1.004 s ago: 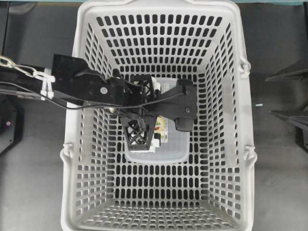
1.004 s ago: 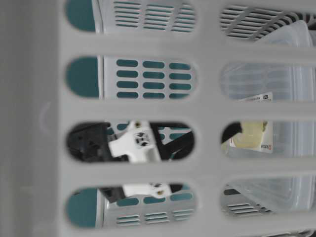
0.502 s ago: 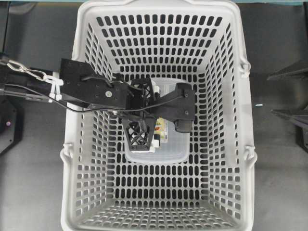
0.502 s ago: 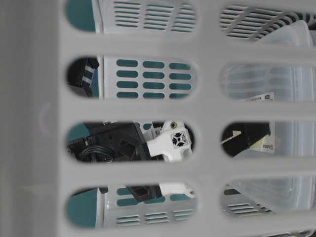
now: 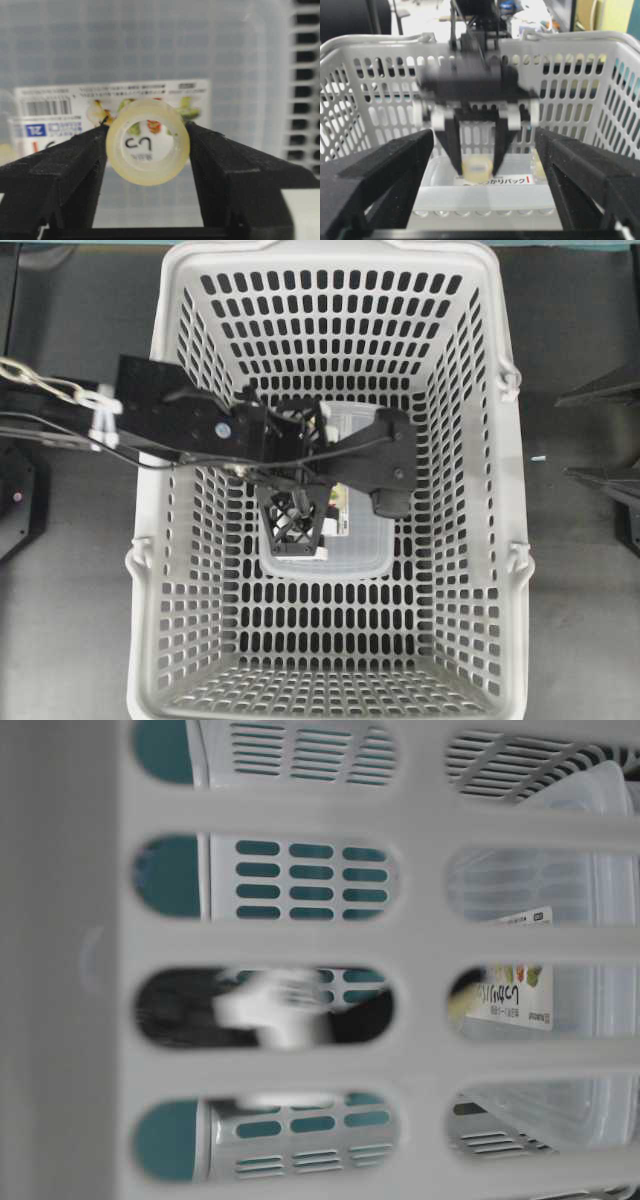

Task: Pick up the cellophane tape from the shopping basket with the left arm.
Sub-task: 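Lift the tape roll upward out of the container with the left gripper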

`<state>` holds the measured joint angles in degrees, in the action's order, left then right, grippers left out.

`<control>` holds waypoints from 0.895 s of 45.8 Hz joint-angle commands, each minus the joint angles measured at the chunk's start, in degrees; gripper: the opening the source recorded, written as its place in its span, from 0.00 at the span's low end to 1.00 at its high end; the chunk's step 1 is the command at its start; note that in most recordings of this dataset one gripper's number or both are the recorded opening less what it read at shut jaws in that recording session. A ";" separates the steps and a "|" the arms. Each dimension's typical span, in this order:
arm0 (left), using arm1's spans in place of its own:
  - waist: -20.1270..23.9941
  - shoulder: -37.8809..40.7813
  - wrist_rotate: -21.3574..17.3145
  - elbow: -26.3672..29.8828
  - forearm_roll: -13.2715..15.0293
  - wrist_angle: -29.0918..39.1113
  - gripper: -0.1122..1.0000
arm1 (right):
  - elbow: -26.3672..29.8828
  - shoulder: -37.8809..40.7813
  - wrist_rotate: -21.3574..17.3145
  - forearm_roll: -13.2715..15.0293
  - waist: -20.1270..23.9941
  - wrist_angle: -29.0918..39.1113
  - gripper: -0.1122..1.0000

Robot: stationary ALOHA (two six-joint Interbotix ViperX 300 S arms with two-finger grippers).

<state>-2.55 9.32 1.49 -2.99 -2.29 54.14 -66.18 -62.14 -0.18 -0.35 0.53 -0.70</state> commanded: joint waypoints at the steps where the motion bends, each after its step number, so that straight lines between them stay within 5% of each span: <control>1: -0.97 -2.81 0.00 7.21 -0.26 5.62 0.55 | 0.97 0.35 -0.09 -0.09 0.09 -0.53 0.81; 15: -1.67 -3.16 0.00 23.29 -0.26 22.68 0.55 | 0.97 0.35 -0.09 -0.09 1.05 -0.62 0.81; 41: -1.67 -2.72 0.09 24.35 -0.26 24.26 0.55 | 0.88 0.35 -0.09 -0.09 1.41 -1.23 0.81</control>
<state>-4.13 7.73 1.49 19.95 -2.37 78.57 -66.09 -62.14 -0.18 -0.35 1.76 -1.32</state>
